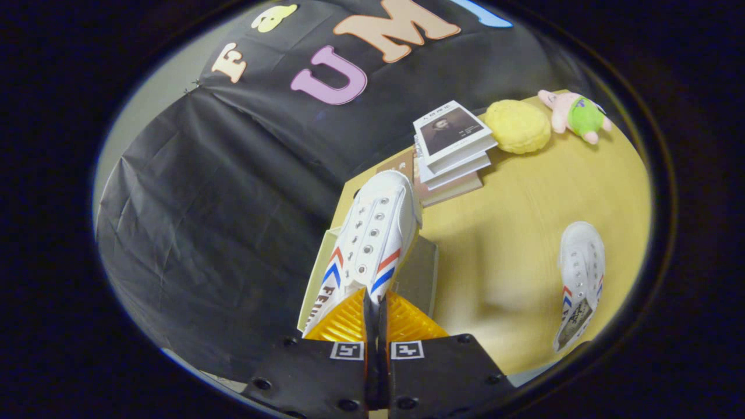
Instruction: Open the storage box then place both shoes into the box .Put the left shoe in first, then the right shoe, with the right side of both shoes facing outward in a uniform manner.
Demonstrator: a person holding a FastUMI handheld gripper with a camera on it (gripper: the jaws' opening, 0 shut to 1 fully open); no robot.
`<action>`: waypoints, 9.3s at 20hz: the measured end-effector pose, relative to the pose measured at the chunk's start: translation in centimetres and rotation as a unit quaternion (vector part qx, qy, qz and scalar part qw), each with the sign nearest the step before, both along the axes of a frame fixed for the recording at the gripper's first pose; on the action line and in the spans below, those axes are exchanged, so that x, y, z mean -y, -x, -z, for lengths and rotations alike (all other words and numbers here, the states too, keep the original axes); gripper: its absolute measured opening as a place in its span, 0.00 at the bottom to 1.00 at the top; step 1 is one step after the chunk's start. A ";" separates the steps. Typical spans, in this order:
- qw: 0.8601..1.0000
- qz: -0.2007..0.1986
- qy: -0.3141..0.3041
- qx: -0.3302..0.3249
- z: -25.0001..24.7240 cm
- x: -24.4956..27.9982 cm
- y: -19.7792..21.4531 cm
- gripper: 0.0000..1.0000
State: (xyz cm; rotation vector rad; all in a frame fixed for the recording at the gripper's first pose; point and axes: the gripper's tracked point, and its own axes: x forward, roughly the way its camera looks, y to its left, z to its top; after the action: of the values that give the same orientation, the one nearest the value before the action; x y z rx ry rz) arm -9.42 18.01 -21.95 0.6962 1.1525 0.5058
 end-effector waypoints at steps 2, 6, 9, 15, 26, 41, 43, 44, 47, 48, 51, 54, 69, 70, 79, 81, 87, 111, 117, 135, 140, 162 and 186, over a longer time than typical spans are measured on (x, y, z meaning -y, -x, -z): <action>1.000 -0.005 -0.009 0.003 -0.4 -1.9 0.2 0.03; 1.000 -0.025 -0.011 0.006 -0.4 -5.2 1.0 0.03; 0.999 -0.036 -0.001 0.002 0.8 -7.4 1.7 0.03; 0.998 -0.052 0.025 -0.018 4.0 -11.0 3.1 0.03; 0.992 -0.061 0.092 -0.062 9.6 -15.3 4.2 0.03; 0.989 -0.093 0.099 -0.059 9.8 -18.8 5.3 0.32; 0.989 -0.102 0.104 -0.038 9.2 -18.8 4.6 0.52; 0.988 -0.106 0.105 -0.028 8.8 -18.8 4.6 0.62; 0.989 -0.113 0.093 -0.003 7.2 -18.3 4.3 0.91; 0.989 -0.116 0.092 0.006 6.8 -17.8 4.2 1.00; 0.989 -0.118 0.077 0.033 4.7 -16.5 3.7 1.00; 0.988 -0.107 0.079 0.081 2.4 -13.9 2.1 1.00; 0.963 -0.067 0.193 0.176 0.7 3.0 0.4 1.00; 0.963 -0.059 0.198 0.175 0.9 4.3 0.3 1.00; 0.954 -0.019 0.260 0.146 3.2 15.4 1.4 1.00; 0.948 -0.023 0.286 0.138 4.4 17.7 2.1 1.00; 0.935 -0.043 0.337 0.102 8.4 22.9 4.5 1.00; 0.923 -0.132 0.358 -0.044 20.9 25.9 8.0 0.58; 0.925 -0.120 0.354 -0.066 21.0 25.9 8.0 0.33; 0.956 0.034 0.268 -0.110 19.7 26.6 7.2 0.03; 0.968 0.070 0.200 -0.136 18.3 25.0 7.6 0.03; 0.969 0.012 0.133 -0.206 18.5 19.7 10.9 0.21; 0.945 -0.076 0.268 -0.171 20.0 20.6 11.3 0.03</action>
State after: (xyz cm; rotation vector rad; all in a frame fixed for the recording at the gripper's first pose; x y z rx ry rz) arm -20.68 -2.62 -41.95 0.2227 1.5974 0.1802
